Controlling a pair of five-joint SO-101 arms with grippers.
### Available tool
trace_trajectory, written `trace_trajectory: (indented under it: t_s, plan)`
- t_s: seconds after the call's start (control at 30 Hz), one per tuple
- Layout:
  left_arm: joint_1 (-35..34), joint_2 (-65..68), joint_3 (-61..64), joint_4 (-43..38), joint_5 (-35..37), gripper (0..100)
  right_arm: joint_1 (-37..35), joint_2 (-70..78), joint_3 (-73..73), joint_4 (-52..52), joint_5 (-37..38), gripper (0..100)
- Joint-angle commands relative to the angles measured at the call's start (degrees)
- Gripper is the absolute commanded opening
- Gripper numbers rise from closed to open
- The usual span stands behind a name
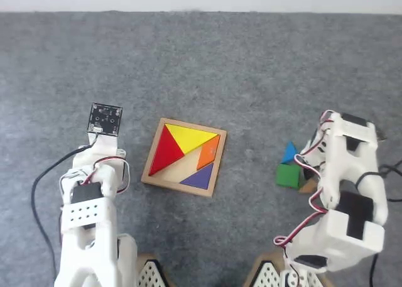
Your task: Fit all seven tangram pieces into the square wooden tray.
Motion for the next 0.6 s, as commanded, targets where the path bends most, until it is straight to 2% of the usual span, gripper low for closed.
trace_trajectory:
  t_s: [0.0,0.27,0.4,0.57]
  plan:
    - [-0.18,-1.93,-0.31,0.7,-0.44,1,-3.74,-0.4,-2.81,1.8,-0.53,7.0]
    - [-0.18,-1.93,-0.4,1.23,-0.53,1,-6.64,-0.4,-2.81,1.98,-0.53,7.0]
    - [-0.18,-1.93,-0.48,1.23,-0.62,1,-6.46,-0.48,-2.9,2.33,3.96,7.0]
    - [-0.18,-1.93,-0.48,1.23,-0.62,1,-1.71,-2.15,-5.1,3.82,4.31,6.9]
